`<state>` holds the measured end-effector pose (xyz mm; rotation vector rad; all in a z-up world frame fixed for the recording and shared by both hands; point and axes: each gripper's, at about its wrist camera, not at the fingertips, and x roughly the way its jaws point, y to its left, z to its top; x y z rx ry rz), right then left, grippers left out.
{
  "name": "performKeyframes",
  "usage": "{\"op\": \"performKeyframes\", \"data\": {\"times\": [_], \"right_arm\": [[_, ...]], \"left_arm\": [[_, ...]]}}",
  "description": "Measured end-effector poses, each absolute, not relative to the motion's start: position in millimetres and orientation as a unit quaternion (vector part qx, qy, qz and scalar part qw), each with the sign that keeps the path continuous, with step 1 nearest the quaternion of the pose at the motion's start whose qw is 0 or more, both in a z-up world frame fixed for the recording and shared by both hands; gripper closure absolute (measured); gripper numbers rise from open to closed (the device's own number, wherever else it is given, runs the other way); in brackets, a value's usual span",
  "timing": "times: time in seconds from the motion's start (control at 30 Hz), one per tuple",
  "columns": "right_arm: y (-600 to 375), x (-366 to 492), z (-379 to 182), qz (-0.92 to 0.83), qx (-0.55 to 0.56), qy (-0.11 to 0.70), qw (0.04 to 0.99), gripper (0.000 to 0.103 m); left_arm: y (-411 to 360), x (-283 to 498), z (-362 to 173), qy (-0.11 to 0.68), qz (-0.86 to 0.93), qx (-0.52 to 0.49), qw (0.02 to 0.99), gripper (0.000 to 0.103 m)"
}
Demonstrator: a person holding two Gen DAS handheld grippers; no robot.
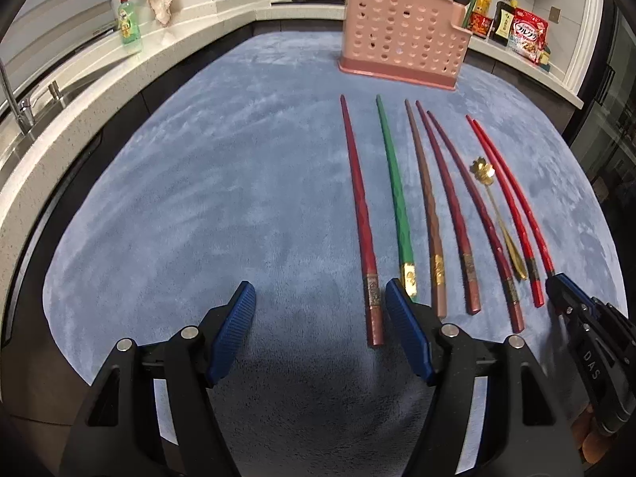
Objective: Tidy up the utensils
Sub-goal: 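Close the right tool on a red chopstick while the left tool grasps a dark red chopstick, then lift both held chopsticks and carry them over the pink basket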
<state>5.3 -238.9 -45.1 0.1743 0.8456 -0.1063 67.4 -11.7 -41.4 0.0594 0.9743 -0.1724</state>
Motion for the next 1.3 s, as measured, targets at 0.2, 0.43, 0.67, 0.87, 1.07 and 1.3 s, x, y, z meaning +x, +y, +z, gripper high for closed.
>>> {"op": "performKeyframes", "data": {"times": [0.2, 0.43, 0.67, 0.87, 1.07, 1.3], "right_arm": [[-239, 5, -45, -0.052, 0.085, 0.409, 0.907, 0.096], [-239, 5, -46, -0.051, 0.084, 0.410, 0.907, 0.096], [-240, 2, -42, -0.047, 0.086, 0.410, 0.907, 0.096], [-244, 0, -17, -0.044, 0.088, 0.390, 0.915, 0.096], [-256, 0, 26, -0.046, 0.097, 0.345, 0.933, 0.096], [-268, 8, 74, -0.052, 0.097, 0.296, 0.949, 0.096]], "left_arm": [[-10, 66, -44, 0.469, -0.081, 0.027, 0.879, 0.055], [-5, 70, -43, 0.471, -0.093, 0.009, 0.877, 0.084], [-1, 73, -40, 0.478, -0.101, 0.002, 0.872, 0.094], [2, 73, -24, 0.471, -0.105, -0.006, 0.876, 0.095], [7, 73, 12, 0.441, -0.118, -0.018, 0.889, 0.095], [14, 86, 53, 0.406, -0.119, -0.026, 0.906, 0.095]]}}
